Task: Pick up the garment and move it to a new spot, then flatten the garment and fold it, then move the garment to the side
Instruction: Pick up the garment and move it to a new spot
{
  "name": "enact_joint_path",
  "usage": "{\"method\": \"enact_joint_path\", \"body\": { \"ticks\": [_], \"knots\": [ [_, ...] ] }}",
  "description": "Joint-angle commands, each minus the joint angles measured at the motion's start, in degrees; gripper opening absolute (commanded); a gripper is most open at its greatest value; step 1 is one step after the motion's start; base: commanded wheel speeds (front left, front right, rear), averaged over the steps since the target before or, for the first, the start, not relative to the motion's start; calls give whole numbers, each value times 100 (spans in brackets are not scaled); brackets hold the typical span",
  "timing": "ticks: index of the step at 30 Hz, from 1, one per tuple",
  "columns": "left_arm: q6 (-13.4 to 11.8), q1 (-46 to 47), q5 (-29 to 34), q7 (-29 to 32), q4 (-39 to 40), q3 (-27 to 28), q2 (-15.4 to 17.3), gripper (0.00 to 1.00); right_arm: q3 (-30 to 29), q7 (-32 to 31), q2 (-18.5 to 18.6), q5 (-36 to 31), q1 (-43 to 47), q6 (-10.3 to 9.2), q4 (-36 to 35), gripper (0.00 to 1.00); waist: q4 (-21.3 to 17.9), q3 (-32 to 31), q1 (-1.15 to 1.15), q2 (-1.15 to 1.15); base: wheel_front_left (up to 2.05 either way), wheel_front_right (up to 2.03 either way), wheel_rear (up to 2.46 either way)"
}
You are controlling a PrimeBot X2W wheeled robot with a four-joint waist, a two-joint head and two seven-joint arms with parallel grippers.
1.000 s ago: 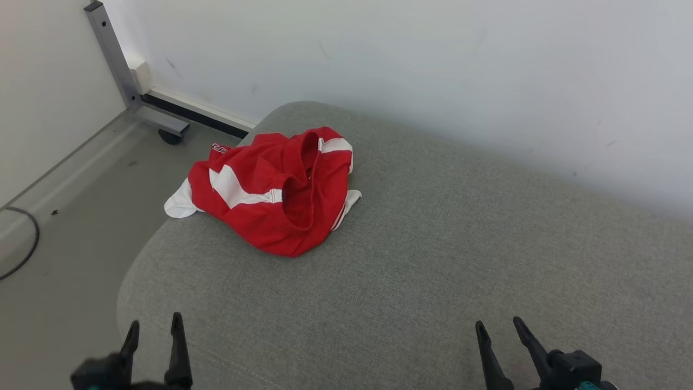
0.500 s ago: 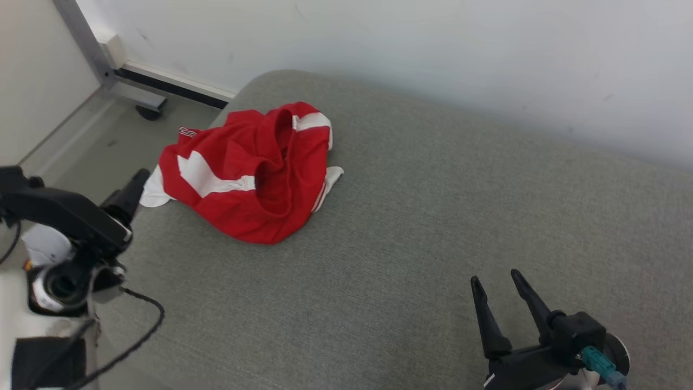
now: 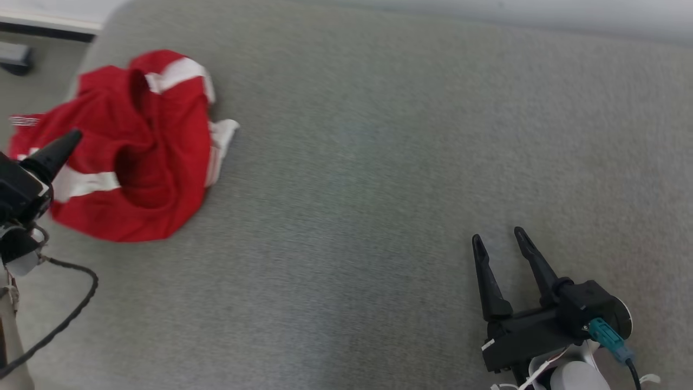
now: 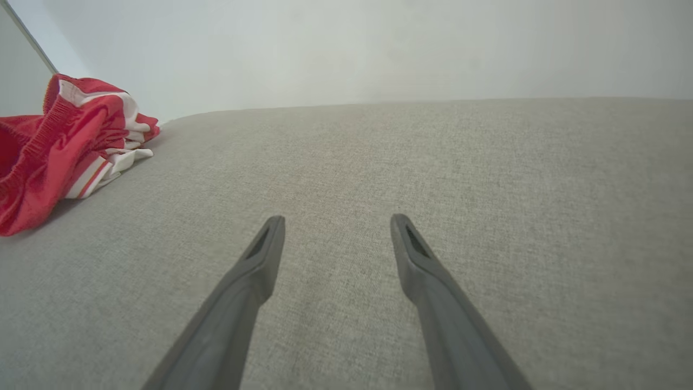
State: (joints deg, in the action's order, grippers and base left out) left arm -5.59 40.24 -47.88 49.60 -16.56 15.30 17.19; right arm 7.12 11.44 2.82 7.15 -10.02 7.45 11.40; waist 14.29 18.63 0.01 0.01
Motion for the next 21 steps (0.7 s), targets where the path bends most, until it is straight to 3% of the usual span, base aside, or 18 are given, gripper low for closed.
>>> {"method": "enact_joint_path", "body": {
  "ticks": [1,14,15,16,21],
  "knots": [
    [-43,-94,70,42,33,1,40,100,31,36,11,45,-84,7,8,100,-705,722,-1,-1,0,0,0],
    [-445,-507,889,-237,-126,-267,415,100,182,139,27,213,-215,1,243,100,-978,744,-1,-1,0,0,0],
    [-460,-511,949,-298,-146,-296,440,38,176,140,26,223,-218,-2,259,100,-986,720,-1,-1,0,0,0],
    [-461,-507,987,-339,-181,-316,439,0,169,145,26,226,-212,-2,286,100,-990,679,-1,-1,0,0,0],
    [-311,-479,922,-402,-186,-341,460,0,157,194,20,303,-82,-2,345,100,-949,401,-1,-1,0,0,0]
  ]
}}
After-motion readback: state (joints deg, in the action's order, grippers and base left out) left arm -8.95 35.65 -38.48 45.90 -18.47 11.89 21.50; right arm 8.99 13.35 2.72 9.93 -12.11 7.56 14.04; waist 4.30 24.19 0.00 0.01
